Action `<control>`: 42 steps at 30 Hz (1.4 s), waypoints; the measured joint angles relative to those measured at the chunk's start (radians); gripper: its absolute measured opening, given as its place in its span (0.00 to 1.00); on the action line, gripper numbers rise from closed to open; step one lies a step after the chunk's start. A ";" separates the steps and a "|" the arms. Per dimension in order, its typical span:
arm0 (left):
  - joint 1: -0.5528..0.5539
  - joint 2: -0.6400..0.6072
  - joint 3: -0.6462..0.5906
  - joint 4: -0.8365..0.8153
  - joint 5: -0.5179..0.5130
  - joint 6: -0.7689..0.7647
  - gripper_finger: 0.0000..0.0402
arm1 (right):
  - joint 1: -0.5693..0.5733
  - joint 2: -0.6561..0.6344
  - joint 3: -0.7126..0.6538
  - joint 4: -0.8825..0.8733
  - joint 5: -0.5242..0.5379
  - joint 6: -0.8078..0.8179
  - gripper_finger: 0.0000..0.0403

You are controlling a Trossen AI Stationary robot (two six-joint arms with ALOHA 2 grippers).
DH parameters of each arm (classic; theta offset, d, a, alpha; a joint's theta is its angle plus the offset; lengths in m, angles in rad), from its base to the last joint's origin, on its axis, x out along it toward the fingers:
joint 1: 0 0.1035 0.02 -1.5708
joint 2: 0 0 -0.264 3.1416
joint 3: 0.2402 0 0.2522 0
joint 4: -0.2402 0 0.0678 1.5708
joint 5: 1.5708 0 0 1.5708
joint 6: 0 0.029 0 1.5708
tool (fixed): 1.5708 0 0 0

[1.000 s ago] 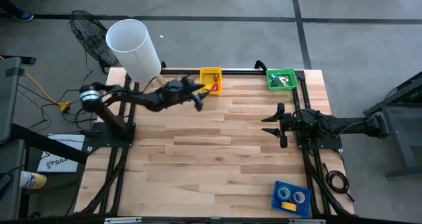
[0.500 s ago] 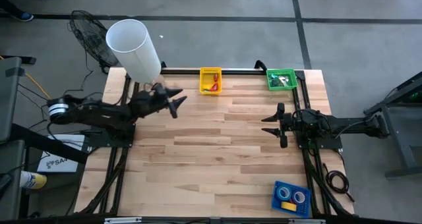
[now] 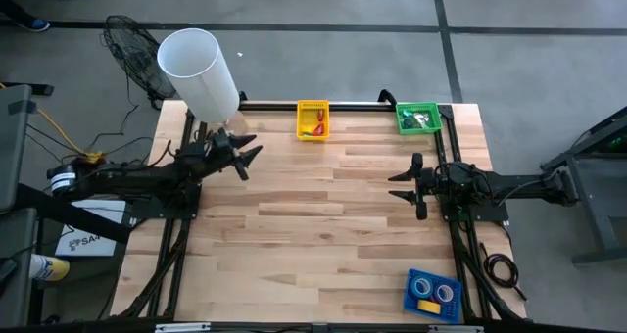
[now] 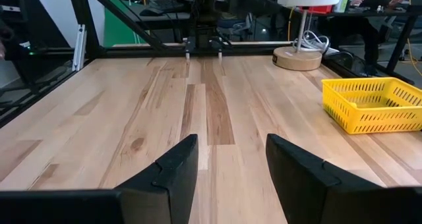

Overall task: Pick and place Stapler, Stapler remover, tape
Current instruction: Return to Home Position

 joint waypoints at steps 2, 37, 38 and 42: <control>0.000 -0.027 0.000 -0.063 0.010 -0.006 0.53 | 0.000 0.003 0.000 0.000 0.000 0.000 0.42; 0.000 -0.687 -0.003 -0.914 0.197 0.015 0.53 | 0.000 0.006 0.000 0.000 0.000 0.000 0.42; 0.000 -0.696 -0.003 -0.917 0.195 0.012 0.53 | 0.000 0.006 0.000 0.000 0.000 0.000 0.42; 0.000 -0.724 -0.003 -0.910 0.192 0.007 0.53 | 0.000 0.006 0.000 0.000 0.000 0.000 0.42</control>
